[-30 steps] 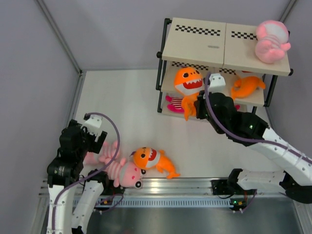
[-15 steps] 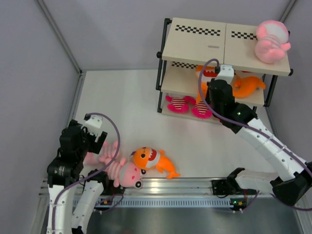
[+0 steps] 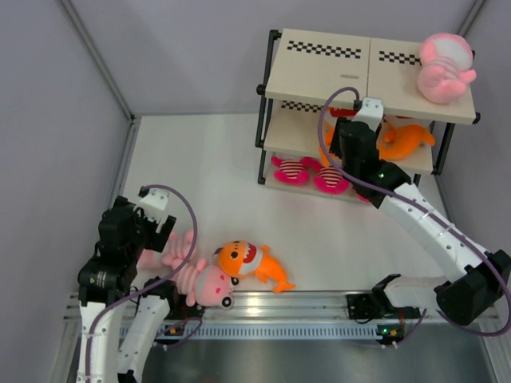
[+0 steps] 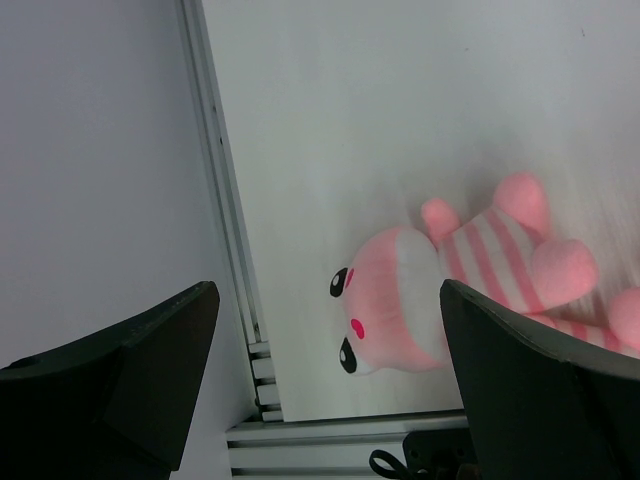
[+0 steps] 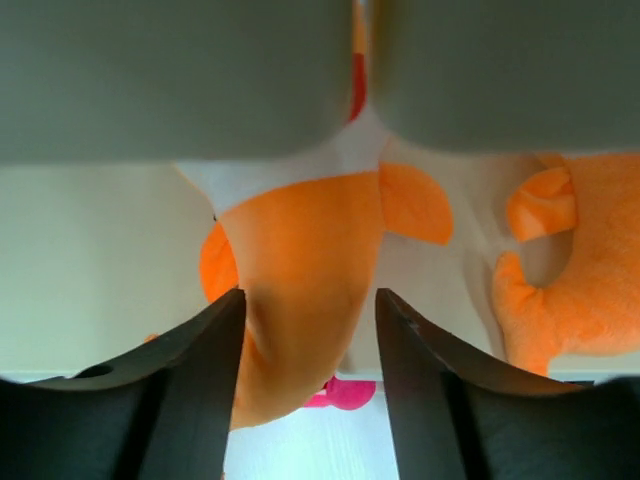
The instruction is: Place and organize the stuffed toys onto the shelf
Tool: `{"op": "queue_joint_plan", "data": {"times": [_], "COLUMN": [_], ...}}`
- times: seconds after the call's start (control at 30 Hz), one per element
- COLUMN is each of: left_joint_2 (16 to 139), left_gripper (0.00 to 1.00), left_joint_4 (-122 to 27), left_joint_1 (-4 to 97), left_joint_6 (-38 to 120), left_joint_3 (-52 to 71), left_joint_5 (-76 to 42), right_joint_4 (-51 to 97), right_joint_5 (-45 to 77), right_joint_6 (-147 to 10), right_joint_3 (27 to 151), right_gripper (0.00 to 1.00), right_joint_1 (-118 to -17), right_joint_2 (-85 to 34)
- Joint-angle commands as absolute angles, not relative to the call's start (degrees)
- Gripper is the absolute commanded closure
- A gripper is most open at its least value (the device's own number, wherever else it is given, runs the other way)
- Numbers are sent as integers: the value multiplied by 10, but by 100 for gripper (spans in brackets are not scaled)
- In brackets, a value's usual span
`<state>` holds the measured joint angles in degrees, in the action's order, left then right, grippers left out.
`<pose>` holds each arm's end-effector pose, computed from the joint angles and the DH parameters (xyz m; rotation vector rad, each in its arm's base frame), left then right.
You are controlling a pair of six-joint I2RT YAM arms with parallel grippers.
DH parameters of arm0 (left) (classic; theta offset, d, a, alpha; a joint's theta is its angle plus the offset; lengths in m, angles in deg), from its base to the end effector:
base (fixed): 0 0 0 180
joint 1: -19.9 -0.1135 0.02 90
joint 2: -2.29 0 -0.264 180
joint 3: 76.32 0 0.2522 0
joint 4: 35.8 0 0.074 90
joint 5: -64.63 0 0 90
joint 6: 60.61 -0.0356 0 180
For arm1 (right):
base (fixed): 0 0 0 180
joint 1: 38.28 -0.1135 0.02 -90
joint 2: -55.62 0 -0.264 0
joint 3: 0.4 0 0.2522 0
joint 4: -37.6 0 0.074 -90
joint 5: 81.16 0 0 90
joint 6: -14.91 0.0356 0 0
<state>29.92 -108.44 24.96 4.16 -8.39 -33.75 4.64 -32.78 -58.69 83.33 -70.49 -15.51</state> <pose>0.0709 -0.0011 0.3406 0.4777 2.0965 0.3620 0.2453 0.1266 0.3833 0.2206 1.8219 -0.1066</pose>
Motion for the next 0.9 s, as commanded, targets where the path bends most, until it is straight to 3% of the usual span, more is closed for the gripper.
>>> {"op": "queue_joint_plan", "data": {"times": [0.0, 0.17, 0.43, 0.53, 0.67, 0.87], "left_joint_2": [295, 294, 292, 291, 288, 287], "left_gripper": [1, 1, 1, 1, 1, 1], "left_joint_4": [-1083, -1084, -1083, -1083, -1083, -1083], "left_joint_1": [247, 247, 247, 246, 243, 239], "left_joint_6": [40, 40, 42, 42, 43, 44], "left_joint_3": [-89, -91, -97, -104, -108, -111], "left_joint_5": [-335, -335, -330, -330, -329, -327], "right_joint_4": [45, 34, 5, -1, -17, 70], "right_joint_5": [-318, -308, -261, -184, 56, 182], "right_joint_6": [-588, -577, -685, -717, -703, -657], "right_joint_3": [859, 836, 839, 824, 781, 638], "right_gripper": [42, 32, 29, 29, 29, 28], "right_joint_1": [-697, -702, -811, -900, -956, -1010], "right_joint_2": [-151, -89, -18, 2, -20, -97]}}
